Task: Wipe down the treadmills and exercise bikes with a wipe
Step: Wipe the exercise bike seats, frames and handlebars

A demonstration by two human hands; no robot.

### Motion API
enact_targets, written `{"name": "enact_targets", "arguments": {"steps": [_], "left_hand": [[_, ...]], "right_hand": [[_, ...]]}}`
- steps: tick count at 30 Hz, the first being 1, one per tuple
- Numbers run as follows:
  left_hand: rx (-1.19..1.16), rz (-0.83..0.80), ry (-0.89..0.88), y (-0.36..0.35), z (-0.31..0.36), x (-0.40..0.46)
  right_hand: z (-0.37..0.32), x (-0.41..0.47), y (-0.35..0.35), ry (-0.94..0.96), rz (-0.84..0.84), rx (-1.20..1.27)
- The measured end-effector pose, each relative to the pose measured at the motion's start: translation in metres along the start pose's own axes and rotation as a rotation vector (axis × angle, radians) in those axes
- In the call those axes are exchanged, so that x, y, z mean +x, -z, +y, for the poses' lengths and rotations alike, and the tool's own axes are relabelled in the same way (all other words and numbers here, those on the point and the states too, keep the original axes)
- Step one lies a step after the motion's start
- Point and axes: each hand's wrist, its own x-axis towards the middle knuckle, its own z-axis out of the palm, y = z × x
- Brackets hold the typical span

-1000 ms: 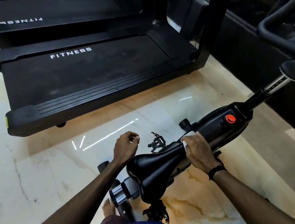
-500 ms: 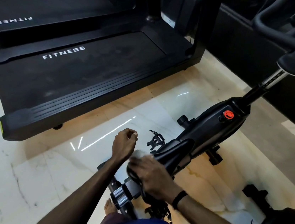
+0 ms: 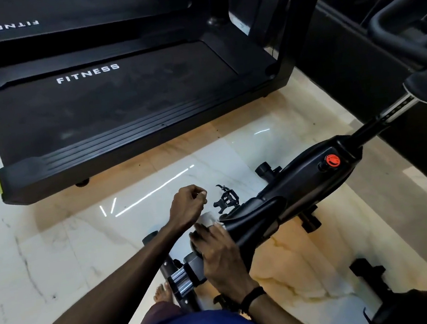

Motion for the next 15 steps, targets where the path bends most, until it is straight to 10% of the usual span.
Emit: {"name": "enact_targets", "arguments": {"steps": [8, 15], "left_hand": [[-0.007, -0.093, -0.007, 0.0, 0.004, 0.002], [-0.012, -0.113, 0.006, 0.005, -0.003, -0.005]], "right_hand": [[0.145, 0.007, 0.08, -0.455, 0.071, -0.134], [0.086, 0.01, 0.041, -0.663, 0.269, -0.103]]}}
